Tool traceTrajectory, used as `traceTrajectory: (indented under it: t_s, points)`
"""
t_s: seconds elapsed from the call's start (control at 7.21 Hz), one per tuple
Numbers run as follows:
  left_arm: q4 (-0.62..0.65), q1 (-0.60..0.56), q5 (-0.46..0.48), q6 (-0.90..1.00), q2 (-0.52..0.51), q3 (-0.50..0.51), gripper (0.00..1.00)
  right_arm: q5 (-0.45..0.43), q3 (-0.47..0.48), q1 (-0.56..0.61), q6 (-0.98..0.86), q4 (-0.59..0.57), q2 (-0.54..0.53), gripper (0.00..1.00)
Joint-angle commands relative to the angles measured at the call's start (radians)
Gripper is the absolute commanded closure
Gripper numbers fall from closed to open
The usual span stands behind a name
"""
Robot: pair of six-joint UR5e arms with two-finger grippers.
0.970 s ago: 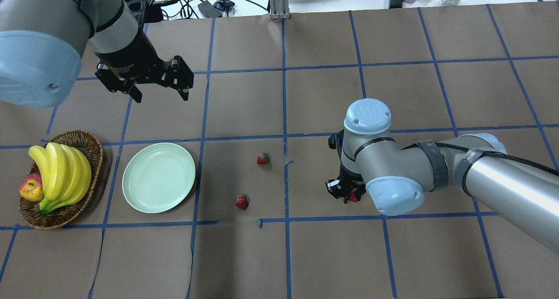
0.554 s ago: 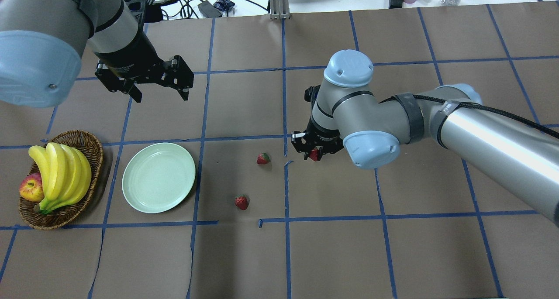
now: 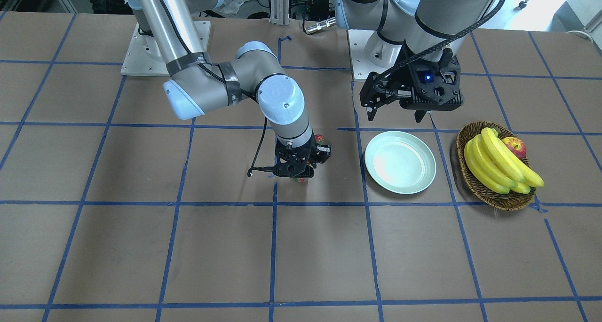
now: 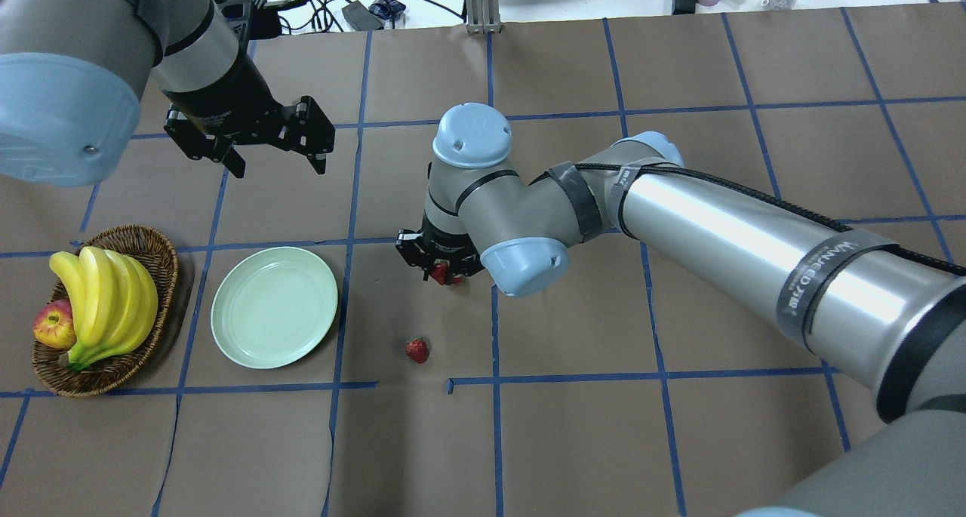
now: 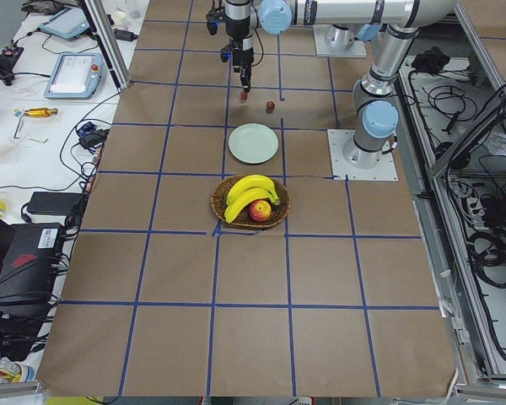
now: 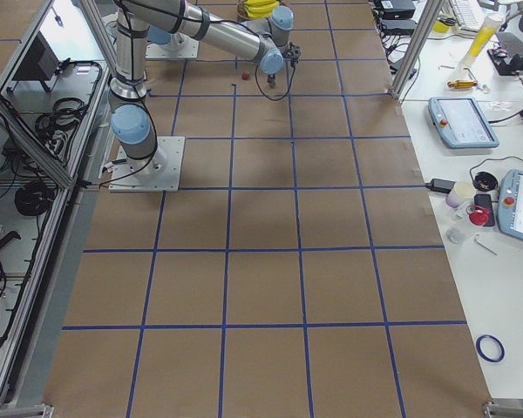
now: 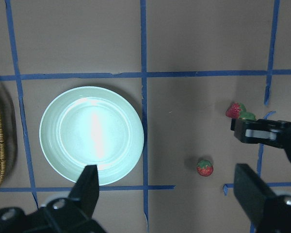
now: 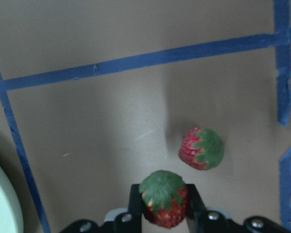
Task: Collect all strawberries into plate
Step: 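Carry the strawberry toward the plate and release it near the others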
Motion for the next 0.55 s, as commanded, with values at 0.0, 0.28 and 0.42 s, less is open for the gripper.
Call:
traceTrajectory:
  t_s: [0.0, 0.28, 0.42]
  points:
    - [0.000, 0.000, 0.000, 0.001, -0.001, 0.000, 0.00, -0.008, -0.015, 0.030, 0.041, -0.027, 0.048, 1.00]
    - [0.000, 0.000, 0.002, 0.001, 0.001, 0.000, 0.00, -0.011, -0.010, 0.031, 0.037, -0.033, 0.036, 0.00]
    - [0.000, 0.000, 0.002, 0.002, 0.001, 0.000, 0.00, -0.024, 0.001, 0.028, 0.024, -0.021, -0.011, 0.00]
